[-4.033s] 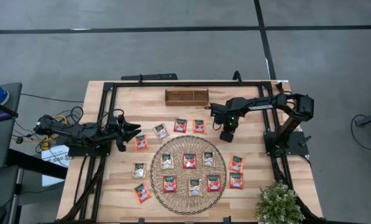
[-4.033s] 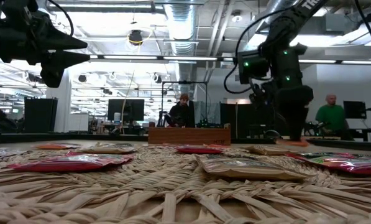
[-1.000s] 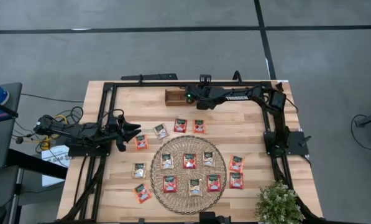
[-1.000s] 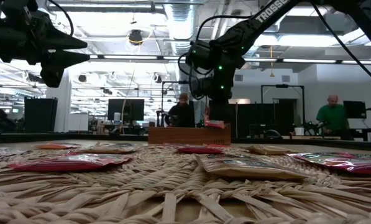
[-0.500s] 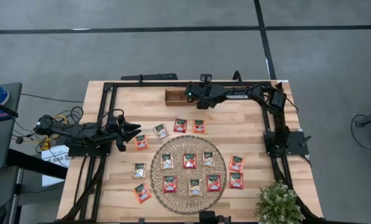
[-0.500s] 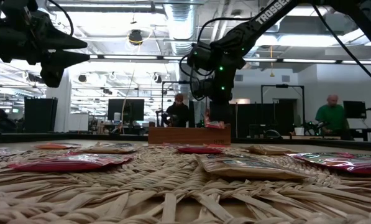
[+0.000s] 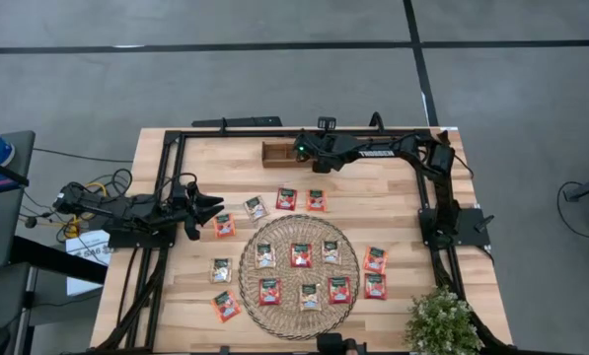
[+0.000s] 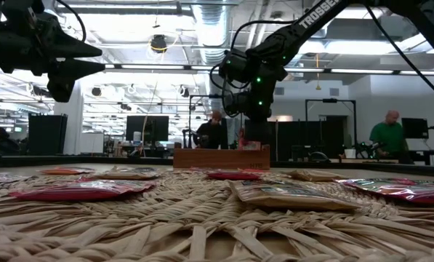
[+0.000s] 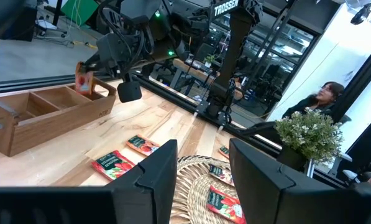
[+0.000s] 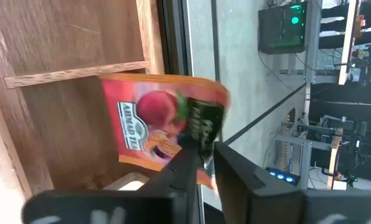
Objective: Pick & Place Tea
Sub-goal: Put the orange tea bag into the right section of the wooden organizer
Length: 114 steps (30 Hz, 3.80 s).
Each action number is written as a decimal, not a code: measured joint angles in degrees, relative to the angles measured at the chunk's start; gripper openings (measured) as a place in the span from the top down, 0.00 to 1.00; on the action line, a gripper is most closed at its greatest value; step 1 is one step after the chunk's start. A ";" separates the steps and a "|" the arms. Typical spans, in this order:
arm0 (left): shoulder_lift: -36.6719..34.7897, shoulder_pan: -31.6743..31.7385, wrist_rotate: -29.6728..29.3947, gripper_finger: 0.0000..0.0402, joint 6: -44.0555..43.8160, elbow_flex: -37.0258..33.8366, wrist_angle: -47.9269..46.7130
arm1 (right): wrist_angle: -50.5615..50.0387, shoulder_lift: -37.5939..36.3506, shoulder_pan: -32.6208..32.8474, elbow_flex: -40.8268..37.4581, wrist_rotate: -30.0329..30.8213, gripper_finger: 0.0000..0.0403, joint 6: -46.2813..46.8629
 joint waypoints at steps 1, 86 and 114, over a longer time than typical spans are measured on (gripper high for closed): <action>0.00 -0.02 0.00 0.66 0.00 0.00 0.00 | -0.02 0.00 0.00 0.00 0.00 0.86 0.00; -0.02 -0.02 0.04 0.66 -0.47 0.00 0.48 | -17.17 -4.16 4.54 -2.48 -48.07 0.53 9.37; -0.01 -0.01 -0.16 0.66 -1.44 0.00 1.29 | -17.67 3.74 3.35 1.11 -46.09 0.56 14.58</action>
